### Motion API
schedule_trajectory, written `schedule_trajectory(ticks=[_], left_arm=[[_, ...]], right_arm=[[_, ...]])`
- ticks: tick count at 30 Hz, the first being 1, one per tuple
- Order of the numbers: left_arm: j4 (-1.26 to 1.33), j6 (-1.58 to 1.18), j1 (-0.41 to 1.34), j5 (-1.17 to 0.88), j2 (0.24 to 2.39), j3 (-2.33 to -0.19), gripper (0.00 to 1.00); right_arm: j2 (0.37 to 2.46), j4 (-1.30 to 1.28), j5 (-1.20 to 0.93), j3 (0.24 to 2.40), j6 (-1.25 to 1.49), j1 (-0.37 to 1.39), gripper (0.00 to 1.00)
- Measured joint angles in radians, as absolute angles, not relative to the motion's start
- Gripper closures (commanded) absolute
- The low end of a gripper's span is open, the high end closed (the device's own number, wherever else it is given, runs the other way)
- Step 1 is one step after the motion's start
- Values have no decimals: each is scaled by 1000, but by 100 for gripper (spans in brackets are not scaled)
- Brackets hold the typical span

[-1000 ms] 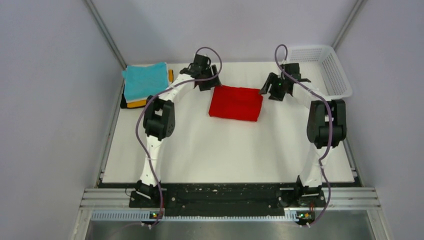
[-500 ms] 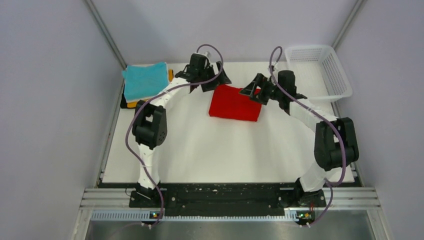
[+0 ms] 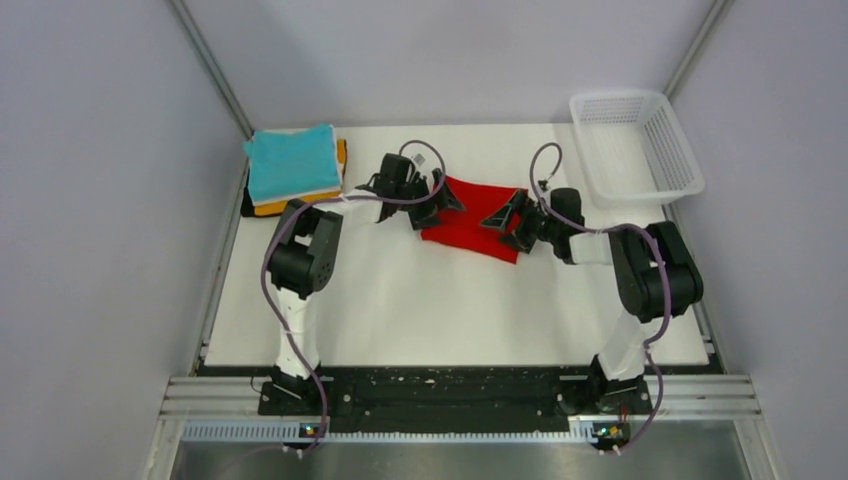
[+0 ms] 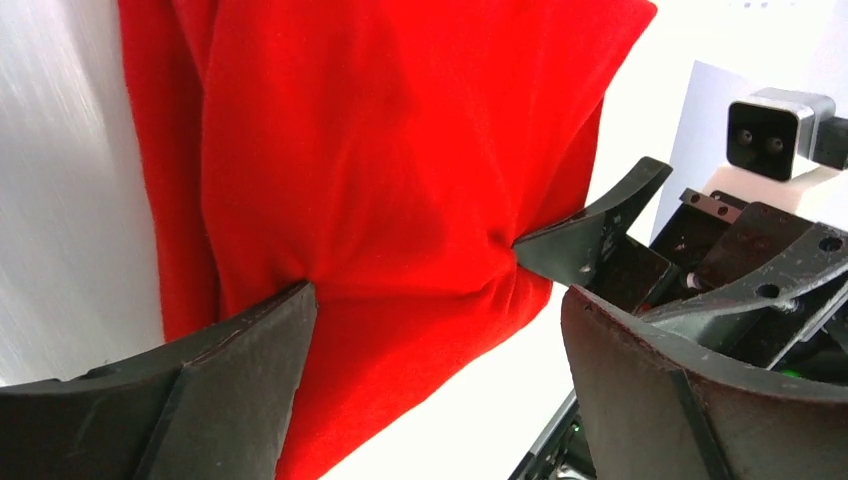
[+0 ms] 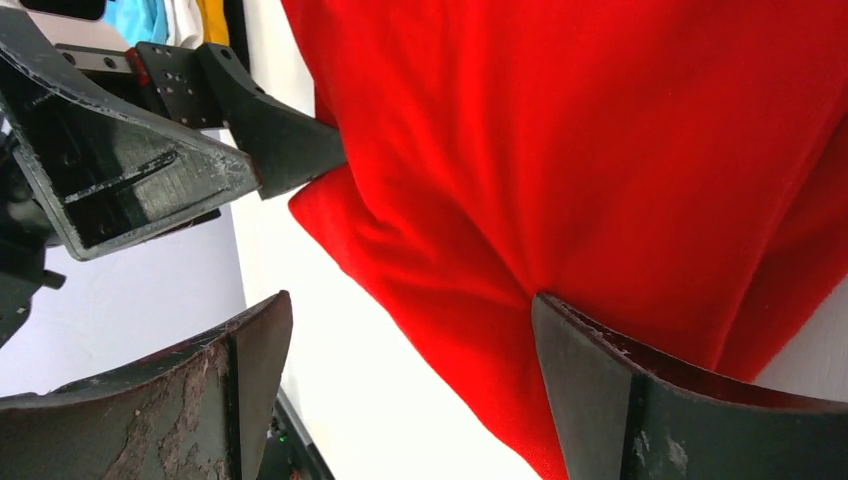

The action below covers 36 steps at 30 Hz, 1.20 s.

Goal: Fold and stack the t-shirts
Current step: Fold the long partially folded tshirt into a neat square, then put the neatly folded tshirt into the bin with left arm

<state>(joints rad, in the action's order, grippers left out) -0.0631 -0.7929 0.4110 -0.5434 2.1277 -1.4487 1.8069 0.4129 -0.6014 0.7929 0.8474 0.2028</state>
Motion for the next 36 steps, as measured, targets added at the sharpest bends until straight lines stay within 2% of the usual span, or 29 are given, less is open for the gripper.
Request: schedule_trajectory(ticks=[7, 9, 11, 13, 18, 23, 32, 34, 36], left_arm=[[72, -832, 427, -559, 1948, -1131, 1], [47, -840, 447, -541, 1866, -1038, 1], [-27, -839, 488, -474, 1782, -975, 1], [-126, -835, 530, -407, 1714, -949, 1], [-288, -827, 587, -286, 1642, -1004, 1], [-303, -807, 579, -192, 1643, -1071, 1], [-349, -783, 580, -137, 1905, -1258, 17], [-357, -783, 586, -135, 1917, -1282, 22], [-358, -783, 602, -124, 1940, -1306, 31]], right_arm=[[1703, 418, -590, 674, 776, 204, 9], [1645, 362, -586, 641, 735, 209, 8], [1570, 266, -577, 613, 685, 218, 2], [1502, 162, -566, 602, 644, 222, 1], [1338, -55, -506, 626, 586, 221, 1], [1190, -114, -398, 686, 570, 221, 1], [1067, -208, -234, 688, 529, 218, 1], [1062, -235, -214, 688, 517, 218, 1], [1055, -252, -200, 688, 511, 216, 1]])
